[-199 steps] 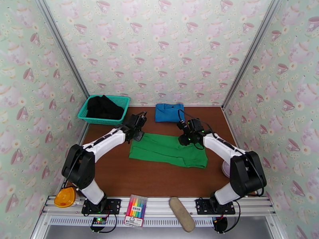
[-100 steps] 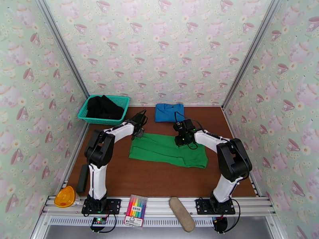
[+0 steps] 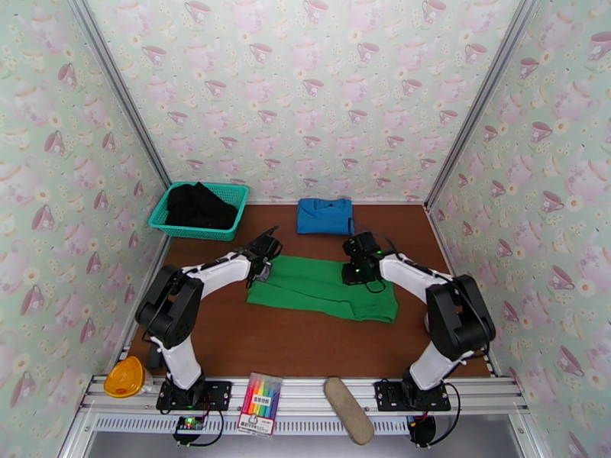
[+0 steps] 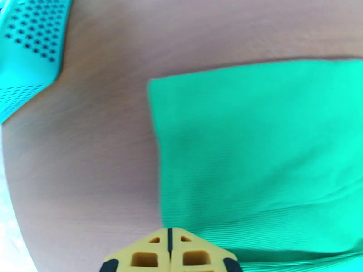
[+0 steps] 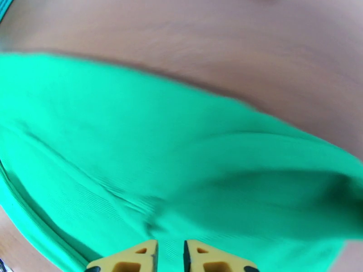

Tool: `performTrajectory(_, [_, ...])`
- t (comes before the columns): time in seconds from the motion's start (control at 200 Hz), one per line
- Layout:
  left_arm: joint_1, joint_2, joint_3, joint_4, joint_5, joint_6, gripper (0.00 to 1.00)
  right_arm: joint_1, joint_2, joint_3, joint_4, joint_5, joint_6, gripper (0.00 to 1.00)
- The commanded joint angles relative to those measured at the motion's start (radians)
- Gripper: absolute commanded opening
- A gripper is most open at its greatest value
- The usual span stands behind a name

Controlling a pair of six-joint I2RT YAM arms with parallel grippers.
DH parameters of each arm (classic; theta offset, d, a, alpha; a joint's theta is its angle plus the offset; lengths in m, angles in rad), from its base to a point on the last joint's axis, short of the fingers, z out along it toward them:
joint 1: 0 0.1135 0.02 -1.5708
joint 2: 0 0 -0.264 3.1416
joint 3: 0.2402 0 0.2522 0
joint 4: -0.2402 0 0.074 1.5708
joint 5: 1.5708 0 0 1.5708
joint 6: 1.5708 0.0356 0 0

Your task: Fold and stack the mixed laundry pile

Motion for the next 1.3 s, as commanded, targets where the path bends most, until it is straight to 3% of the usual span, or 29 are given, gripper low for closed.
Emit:
performTrajectory(0.0, [-0.002,-0.07,0.029,-0.019,-0.082,-0.047,0.0,-0.067,-0.059,-0.027,-0.106,0.084,-0.002,0.26])
performTrajectory(0.195, [-0.004,-0.194,0.028,-0.065,-0.054,-0.078,0.0,-0.126,-0.021,-0.034,-0.113,0.069,-0.026,0.27])
performTrajectory(0.471, [-0.005,-0.363,0.019,-0.215,-0.012,-0.195,0.01,-0.173,0.296,0.185,-0.165,0.056,-0.086,0.26])
performTrajectory(0.641, [-0.026,-0.491,-0.117,-0.25,0.135,-0.339,0.04,-0.187,0.419,0.325,-0.233,0.088,-0.111,0.26])
performTrajectory(0.861, [-0.101,-0.588,-0.364,-0.147,0.296,-0.538,0.0,-0.179,0.318,0.284,-0.227,0.049,-0.11,0.26])
performTrajectory(0.977, [-0.106,-0.566,-0.39,-0.136,0.272,-0.57,0.0,-0.166,0.218,0.263,-0.255,0.01,-0.119,0.29])
performTrajectory(1.072, [-0.087,-0.556,-0.348,-0.157,0.22,-0.541,0.0,-0.096,0.13,0.265,-0.289,-0.006,-0.125,0.32])
performTrajectory(1.167, [-0.008,-0.52,-0.271,-0.168,0.244,-0.478,0.29,0.021,0.068,0.264,-0.299,-0.015,-0.108,0.38])
performTrajectory(1.297, [0.072,-0.447,-0.175,-0.154,0.295,-0.41,0.33,0.081,0.047,0.217,-0.227,-0.031,-0.02,0.42])
